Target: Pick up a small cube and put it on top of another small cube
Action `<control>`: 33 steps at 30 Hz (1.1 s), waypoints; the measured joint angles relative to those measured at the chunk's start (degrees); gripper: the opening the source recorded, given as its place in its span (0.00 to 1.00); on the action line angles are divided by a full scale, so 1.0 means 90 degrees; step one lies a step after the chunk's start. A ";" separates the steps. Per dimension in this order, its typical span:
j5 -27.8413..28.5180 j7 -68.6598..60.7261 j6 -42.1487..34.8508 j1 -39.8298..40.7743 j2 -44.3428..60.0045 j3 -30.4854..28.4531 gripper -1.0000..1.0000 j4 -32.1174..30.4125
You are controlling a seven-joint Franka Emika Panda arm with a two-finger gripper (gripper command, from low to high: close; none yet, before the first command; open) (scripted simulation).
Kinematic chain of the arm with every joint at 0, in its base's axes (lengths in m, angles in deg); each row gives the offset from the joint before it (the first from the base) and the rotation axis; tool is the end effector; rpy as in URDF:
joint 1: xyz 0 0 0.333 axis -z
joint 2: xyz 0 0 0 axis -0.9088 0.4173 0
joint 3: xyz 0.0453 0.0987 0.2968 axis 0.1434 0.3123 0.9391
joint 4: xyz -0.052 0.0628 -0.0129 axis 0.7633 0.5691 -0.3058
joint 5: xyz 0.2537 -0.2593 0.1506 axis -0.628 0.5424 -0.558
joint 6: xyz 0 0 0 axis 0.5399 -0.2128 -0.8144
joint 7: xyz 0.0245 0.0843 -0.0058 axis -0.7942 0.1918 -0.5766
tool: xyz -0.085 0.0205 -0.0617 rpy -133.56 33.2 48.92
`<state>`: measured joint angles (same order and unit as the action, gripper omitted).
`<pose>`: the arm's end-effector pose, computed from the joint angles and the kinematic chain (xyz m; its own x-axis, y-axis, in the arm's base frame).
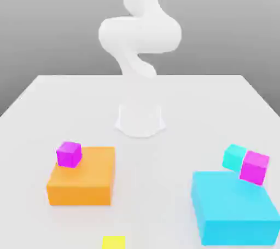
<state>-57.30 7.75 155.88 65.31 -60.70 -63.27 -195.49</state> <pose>0.3798 -0.0035 0.6803 0.5182 -0.7147 0.4697 -0.5296 -0.6994 -0.4799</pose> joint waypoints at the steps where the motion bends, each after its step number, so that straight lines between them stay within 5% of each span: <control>1: 0.0001 -0.0028 0.0081 -0.0003 0.0251 -0.0022 0.50 -0.0006; 32: -0.0374 -0.1059 0.2732 0.0282 0.7426 -0.0273 0.50 0.0009; 33: -0.0395 -0.1076 0.2906 0.0305 0.7652 -0.0246 0.00 0.0057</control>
<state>-60.86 -1.94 182.03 68.06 8.17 -65.48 -194.98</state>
